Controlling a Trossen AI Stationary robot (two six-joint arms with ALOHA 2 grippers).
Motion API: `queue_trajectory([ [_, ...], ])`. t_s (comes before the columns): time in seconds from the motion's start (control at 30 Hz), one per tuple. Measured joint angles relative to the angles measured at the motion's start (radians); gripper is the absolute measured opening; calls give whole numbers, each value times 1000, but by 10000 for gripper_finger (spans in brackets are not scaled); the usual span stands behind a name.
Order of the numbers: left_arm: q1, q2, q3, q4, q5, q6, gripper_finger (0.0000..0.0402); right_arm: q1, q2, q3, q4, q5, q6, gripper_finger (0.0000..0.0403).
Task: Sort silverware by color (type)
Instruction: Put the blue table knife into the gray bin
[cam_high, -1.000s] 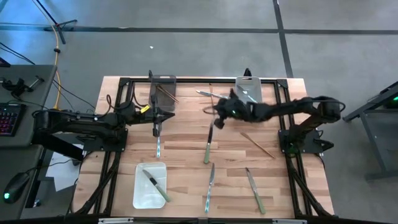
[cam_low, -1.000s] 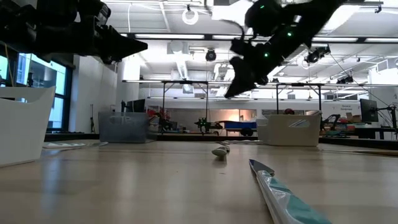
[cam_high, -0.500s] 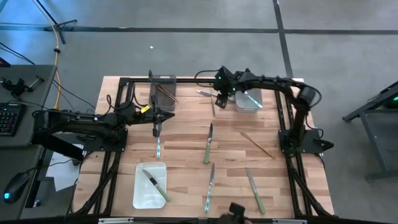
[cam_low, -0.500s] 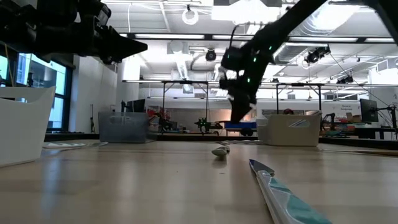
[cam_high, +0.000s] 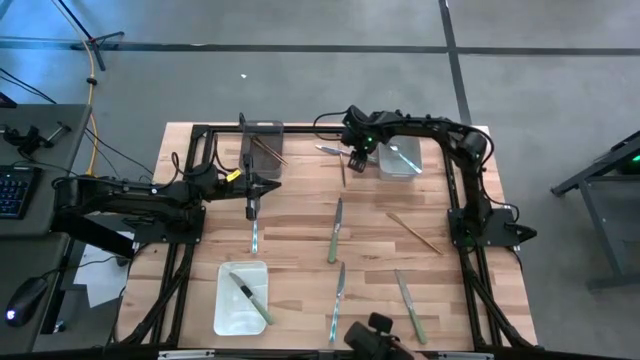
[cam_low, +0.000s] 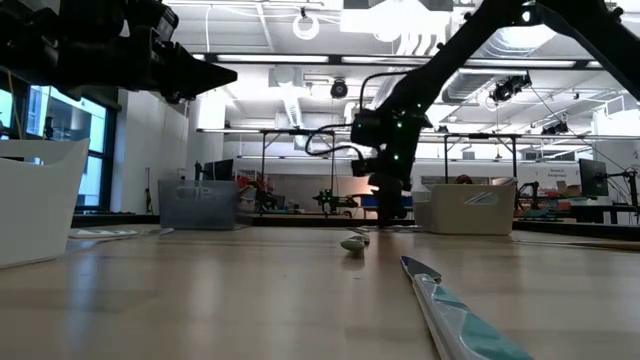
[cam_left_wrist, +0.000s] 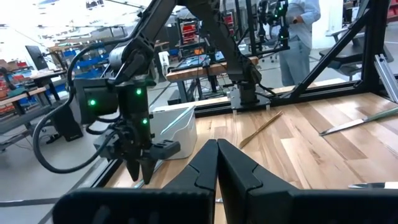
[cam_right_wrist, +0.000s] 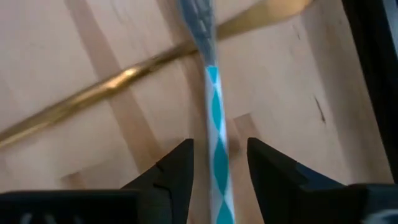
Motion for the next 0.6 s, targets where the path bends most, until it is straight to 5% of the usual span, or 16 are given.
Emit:
queue_trajectory([
  [0.3, 0, 0, 0, 0, 0, 0, 1, -10, 24, 4, 3, -14, 7, 112],
  [0.6, 0, 0, 0, 0, 0, 1, 0, -12, 26, 3, 11, -51, 28, 22],
])
